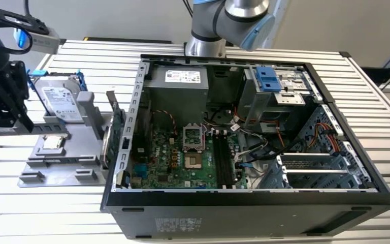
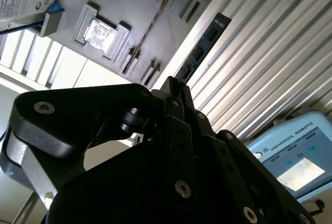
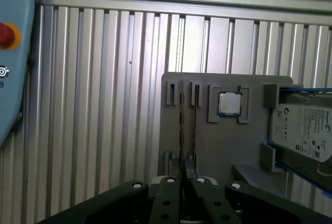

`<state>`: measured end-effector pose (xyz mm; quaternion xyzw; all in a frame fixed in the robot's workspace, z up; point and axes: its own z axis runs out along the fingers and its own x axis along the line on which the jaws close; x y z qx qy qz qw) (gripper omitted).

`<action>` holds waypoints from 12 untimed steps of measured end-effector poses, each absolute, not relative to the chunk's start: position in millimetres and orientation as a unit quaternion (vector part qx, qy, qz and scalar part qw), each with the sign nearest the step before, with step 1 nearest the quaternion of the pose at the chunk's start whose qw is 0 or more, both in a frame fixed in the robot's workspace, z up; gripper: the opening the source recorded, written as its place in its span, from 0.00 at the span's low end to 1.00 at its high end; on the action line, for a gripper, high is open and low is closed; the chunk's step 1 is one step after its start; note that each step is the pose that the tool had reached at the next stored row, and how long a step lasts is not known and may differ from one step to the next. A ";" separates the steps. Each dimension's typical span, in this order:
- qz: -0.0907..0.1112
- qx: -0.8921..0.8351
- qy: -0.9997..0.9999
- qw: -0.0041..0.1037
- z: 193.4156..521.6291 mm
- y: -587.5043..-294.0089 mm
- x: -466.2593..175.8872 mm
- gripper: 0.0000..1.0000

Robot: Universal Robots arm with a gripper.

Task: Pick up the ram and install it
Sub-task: 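Pick up the ram and move it above insertion slot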

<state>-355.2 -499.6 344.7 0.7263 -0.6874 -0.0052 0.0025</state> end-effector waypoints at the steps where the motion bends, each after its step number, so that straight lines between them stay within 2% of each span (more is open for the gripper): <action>1: -0.005 0.726 -0.687 0.003 345.0 -499.6 -355.2 0.00; 12: -0.005 0.726 -0.687 0.002 348.7 -499.6 -355.2 0.00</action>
